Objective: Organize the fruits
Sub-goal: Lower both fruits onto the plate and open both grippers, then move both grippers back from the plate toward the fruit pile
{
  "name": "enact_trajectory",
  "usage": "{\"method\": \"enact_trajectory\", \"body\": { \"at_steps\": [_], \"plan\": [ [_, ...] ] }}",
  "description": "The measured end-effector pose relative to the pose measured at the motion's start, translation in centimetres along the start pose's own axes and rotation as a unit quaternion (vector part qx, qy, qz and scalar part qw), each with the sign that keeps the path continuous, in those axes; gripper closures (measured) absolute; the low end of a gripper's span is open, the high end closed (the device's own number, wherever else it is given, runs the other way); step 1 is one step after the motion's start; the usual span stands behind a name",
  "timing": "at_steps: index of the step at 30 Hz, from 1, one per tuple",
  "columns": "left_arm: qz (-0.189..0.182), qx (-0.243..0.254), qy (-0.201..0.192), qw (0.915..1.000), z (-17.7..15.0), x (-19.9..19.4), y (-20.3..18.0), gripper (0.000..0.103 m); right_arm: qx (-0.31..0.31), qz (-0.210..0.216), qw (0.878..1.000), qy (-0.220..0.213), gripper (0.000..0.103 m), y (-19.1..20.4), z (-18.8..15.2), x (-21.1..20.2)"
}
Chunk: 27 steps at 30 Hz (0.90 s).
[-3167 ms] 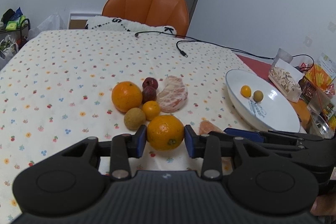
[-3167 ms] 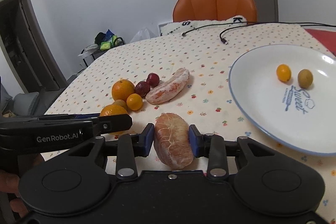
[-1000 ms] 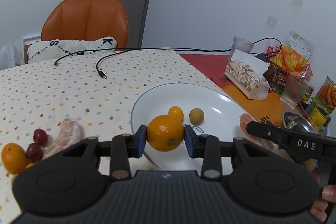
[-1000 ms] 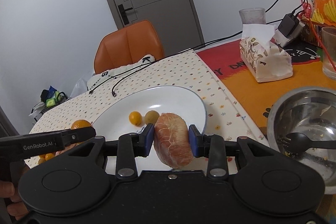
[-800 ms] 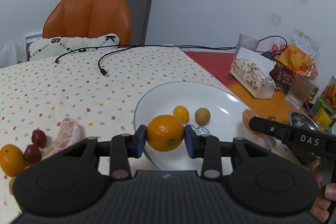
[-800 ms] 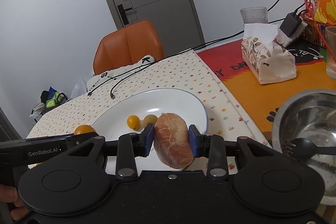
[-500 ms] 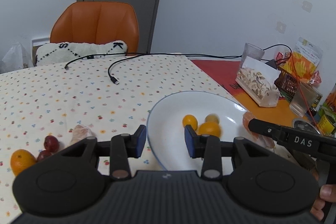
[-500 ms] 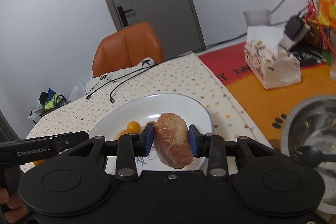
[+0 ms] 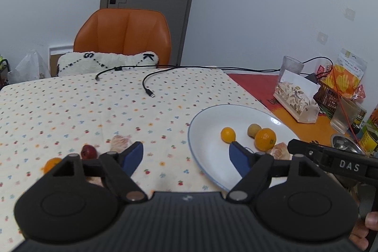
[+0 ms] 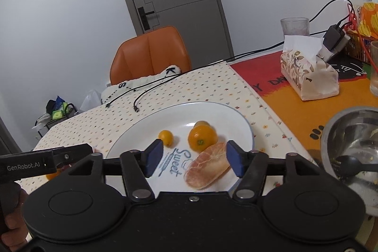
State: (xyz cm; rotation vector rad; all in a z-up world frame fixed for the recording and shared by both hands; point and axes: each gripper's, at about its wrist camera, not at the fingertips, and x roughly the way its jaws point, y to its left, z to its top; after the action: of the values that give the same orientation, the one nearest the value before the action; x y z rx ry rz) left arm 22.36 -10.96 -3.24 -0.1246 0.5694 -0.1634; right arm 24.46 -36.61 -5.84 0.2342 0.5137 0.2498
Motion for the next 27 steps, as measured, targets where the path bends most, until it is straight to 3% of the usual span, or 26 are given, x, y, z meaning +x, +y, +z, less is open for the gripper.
{"method": "enact_trajectory", "body": {
  "at_steps": [6,13,16,27],
  "plan": [
    [0.011,-0.004,-0.008,0.9999,-0.2,-1.6,0.6,0.014,-0.004,-0.003,1.0,-0.006,0.021,0.7,-0.5,-1.1],
    [0.009,-0.009,-0.009,0.9999,-0.5,-3.1,1.3,0.012,-0.013,-0.001,1.0,-0.02,0.0,1.7,-1.1,-2.2],
    [-0.007,-0.017,-0.004,0.9998,-0.6,-3.8,1.7,0.012,-0.015,0.001,1.0,-0.023,0.0,2.1,-1.1,-2.4],
    [0.001,-0.016,-0.013,0.9998,-0.6,-6.0,2.8,0.012,-0.018,0.021,0.999,-0.021,0.0,3.5,-1.4,-3.2]
  ]
}}
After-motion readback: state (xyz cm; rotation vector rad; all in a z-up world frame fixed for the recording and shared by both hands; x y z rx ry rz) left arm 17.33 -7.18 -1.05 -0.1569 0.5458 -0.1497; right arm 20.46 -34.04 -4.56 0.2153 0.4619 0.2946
